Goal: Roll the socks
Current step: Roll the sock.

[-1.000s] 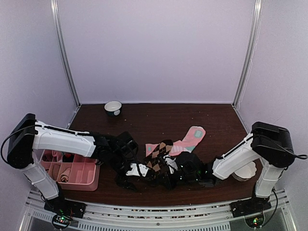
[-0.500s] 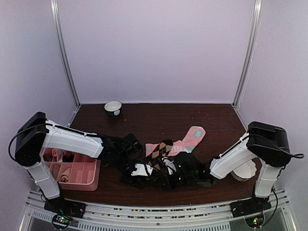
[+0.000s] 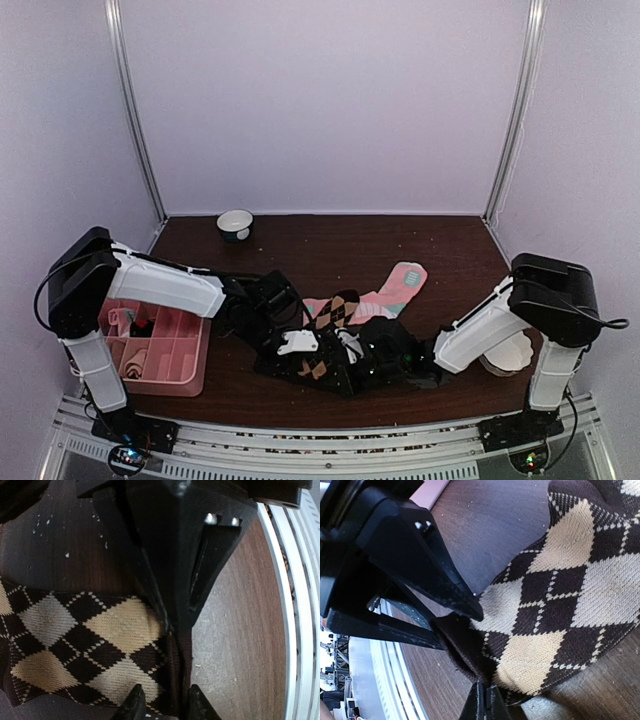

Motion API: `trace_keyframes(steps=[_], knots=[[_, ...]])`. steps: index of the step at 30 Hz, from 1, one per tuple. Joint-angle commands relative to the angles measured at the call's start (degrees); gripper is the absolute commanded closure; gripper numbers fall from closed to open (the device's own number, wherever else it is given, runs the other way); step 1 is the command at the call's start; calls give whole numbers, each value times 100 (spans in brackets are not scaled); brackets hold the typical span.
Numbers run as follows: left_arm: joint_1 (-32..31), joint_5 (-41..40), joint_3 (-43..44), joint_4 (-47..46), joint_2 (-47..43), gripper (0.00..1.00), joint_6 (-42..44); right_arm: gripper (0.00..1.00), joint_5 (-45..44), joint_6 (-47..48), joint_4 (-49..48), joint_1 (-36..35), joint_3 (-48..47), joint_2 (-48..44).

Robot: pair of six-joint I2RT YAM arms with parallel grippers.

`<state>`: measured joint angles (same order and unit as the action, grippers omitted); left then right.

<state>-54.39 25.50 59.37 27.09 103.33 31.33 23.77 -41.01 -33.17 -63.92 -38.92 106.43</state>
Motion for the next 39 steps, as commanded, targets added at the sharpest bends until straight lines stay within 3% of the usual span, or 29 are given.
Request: trace_keyframes(steps=[1,9,14,23,25,27,28,29,32,35,37,39], knots=[[-4,138,72,72,103,76,-81,100,65,-120,-186,-44,-10,146],[7,197,209,203,400,100,-130,100,45,-247,-545,-47,198,90],[196,562,491,529,745,100,-304,82,-142,-321,-980,-83,490,1],[517,1235,1050,1440,1308,100,-331,55,-1436,161,-1301,-300,1673,-905],[517,1259,1144,1538,1393,100,-381,44,-1840,316,-1263,-396,1958,-1168],[514,1183,1232,1610,1475,100,-428,25,-2521,525,-858,-577,2104,-1532],[517,1128,1273,1648,1521,100,-460,3,-2956,671,-564,-714,2113,-1779],[508,1077,1312,1692,1558,100,-483,0,-3513,769,-220,-887,2081,-2011],[517,1004,1456,1893,1685,100,-516,0,-4991,556,976,-1078,1911,-2692],[517,938,1488,1921,1755,100,-546,0,-5886,-251,1240,-1033,2182,-3199],[530,990,1520,1954,1791,100,-564,1,-5639,-49,476,-960,2620,-3408],[533,1070,1568,2015,1841,100,-574,1,-5151,1200,-719,-1050,2913,-3303]])
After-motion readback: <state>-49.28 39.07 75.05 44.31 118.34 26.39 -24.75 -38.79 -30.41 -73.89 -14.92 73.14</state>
